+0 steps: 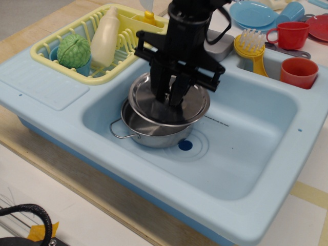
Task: Take lid off pot or pan
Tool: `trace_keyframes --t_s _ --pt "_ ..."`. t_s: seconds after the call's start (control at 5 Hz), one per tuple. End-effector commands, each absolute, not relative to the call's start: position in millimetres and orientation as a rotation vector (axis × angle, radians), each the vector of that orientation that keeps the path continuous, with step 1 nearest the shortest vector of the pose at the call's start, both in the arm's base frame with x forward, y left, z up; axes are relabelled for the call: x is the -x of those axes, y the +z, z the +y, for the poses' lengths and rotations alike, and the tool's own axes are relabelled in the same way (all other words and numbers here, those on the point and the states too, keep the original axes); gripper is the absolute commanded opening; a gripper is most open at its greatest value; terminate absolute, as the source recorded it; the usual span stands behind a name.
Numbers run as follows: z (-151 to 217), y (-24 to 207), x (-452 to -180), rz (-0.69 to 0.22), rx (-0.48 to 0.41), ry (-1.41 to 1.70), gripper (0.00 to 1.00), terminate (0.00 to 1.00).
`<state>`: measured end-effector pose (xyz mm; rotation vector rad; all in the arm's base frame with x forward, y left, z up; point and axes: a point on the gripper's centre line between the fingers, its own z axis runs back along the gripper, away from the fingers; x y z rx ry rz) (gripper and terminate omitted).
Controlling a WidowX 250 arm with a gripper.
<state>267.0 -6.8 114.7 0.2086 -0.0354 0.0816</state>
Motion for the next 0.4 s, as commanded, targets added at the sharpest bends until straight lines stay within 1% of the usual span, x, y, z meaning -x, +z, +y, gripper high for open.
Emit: trace_keyframes --t_s 0.0,0.2 --pt "-30.5 137.6 -268.8 -0.123 -0.194 0.116 0.00 0.00" --pt "-51.2 131.9 -260.2 -0.126 -0.155 0.155 0.00 0.00"
